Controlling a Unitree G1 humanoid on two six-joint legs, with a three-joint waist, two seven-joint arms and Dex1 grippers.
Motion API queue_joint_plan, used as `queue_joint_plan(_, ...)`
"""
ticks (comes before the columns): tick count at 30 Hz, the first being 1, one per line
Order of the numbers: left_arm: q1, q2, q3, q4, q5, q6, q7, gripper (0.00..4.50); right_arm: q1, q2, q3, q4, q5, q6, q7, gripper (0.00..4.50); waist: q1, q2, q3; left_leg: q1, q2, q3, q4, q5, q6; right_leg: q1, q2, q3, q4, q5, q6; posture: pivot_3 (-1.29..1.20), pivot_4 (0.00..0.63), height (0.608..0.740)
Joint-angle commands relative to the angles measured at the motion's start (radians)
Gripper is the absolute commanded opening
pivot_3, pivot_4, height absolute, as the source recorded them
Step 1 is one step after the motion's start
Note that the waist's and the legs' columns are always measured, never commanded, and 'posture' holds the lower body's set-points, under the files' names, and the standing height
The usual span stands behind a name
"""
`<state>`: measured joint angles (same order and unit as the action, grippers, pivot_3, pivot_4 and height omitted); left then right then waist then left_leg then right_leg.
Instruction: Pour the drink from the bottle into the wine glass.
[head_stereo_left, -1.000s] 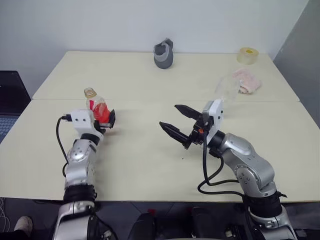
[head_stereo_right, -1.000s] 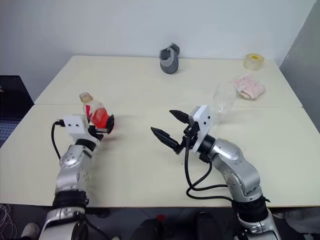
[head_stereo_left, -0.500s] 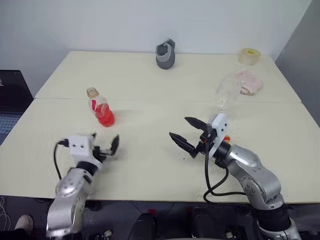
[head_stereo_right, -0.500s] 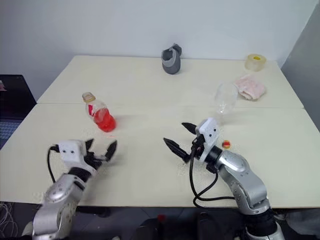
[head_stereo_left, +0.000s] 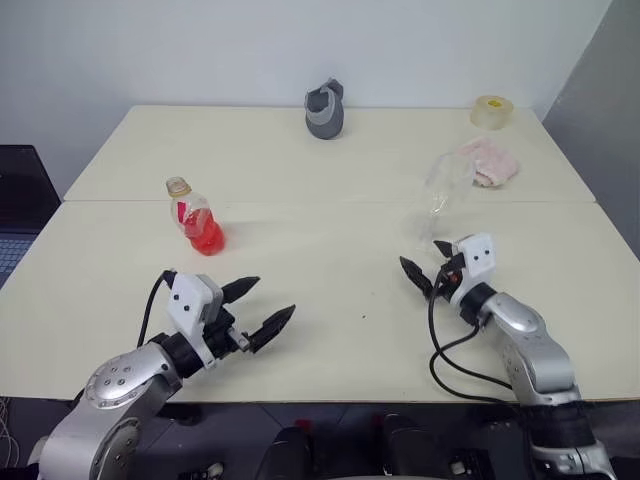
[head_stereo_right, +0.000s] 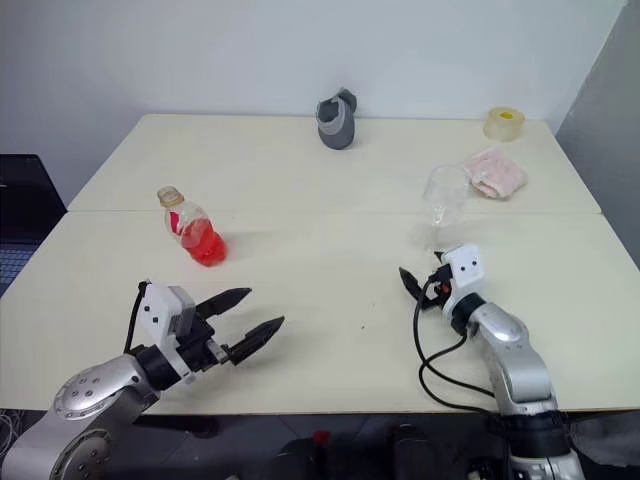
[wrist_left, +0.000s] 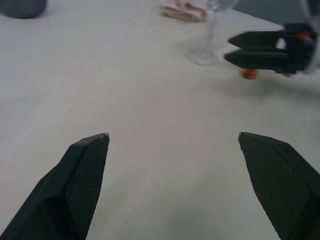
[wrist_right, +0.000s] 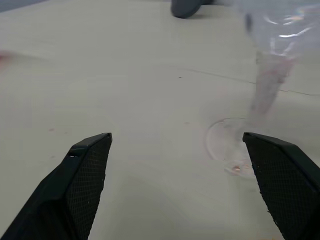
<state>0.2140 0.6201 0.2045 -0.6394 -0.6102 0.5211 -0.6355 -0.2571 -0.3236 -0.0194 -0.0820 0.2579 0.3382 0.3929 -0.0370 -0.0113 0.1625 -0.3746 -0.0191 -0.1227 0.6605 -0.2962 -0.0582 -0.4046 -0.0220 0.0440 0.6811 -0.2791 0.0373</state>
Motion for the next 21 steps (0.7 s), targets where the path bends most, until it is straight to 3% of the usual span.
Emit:
queue_joint_plan(1,-0.023,0.012,0.007,-0.028,-0.018,-0.018,-0.028,4.47,-0.083,0.025,-0.043,0.086,-0.006,-0.064,-0.026,4.50,0.001,0.000,0.000,0.000,0.000,0.000,0.000,0.000,0.000,0.000,0.000,0.000,0.000,0.000,0.000,0.00,0.150,0.740)
queue_joint_plan(17,-0.071,-0.010,-0.017,0.029,0.028,-0.057,-0.034,4.47,-0.331,0.057,-0.061,0.555,-0.097,-0.313,-0.071,4.50,0.001,0.000,0.000,0.000,0.000,0.001,0.000,0.000,0.000,0.000,0.000,0.001,0.000,0.000,0.000,0.00,0.150,0.740)
queue_joint_plan(21,-0.082,-0.020,-0.020,0.042,0.037,-0.064,-0.026,4.50,-0.354,0.065,-0.066,0.609,-0.095,-0.345,-0.068,3.51,0.001,0.000,0.000,0.000,0.000,0.001,0.000,0.000,0.000,0.000,0.000,0.001,0.000,0.000,0.000,0.00,0.150,0.740)
